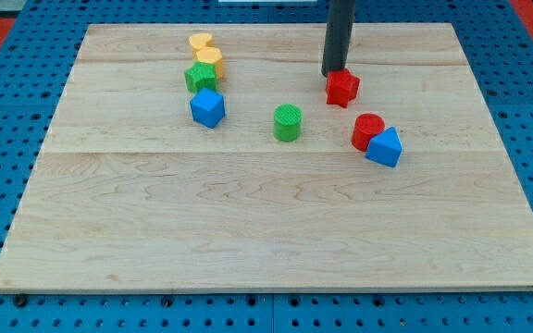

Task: Move your arm to the green circle

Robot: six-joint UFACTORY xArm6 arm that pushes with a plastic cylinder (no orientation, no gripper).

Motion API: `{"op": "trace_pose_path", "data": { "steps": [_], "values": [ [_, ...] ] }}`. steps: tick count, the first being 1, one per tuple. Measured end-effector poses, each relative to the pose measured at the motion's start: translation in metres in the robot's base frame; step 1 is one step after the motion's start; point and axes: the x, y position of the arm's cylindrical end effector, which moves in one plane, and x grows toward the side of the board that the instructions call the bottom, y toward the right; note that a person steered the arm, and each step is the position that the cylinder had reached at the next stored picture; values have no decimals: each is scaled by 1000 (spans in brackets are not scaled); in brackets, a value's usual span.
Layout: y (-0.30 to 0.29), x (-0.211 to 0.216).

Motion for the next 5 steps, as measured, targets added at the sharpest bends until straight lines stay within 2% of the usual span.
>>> {"op": "trace_pose_path", "data": {
  "steps": [2,3,4,5],
  "values": [
    [0,31],
    [0,31],
    [-50,29],
    [-59,29]
  ]
}}
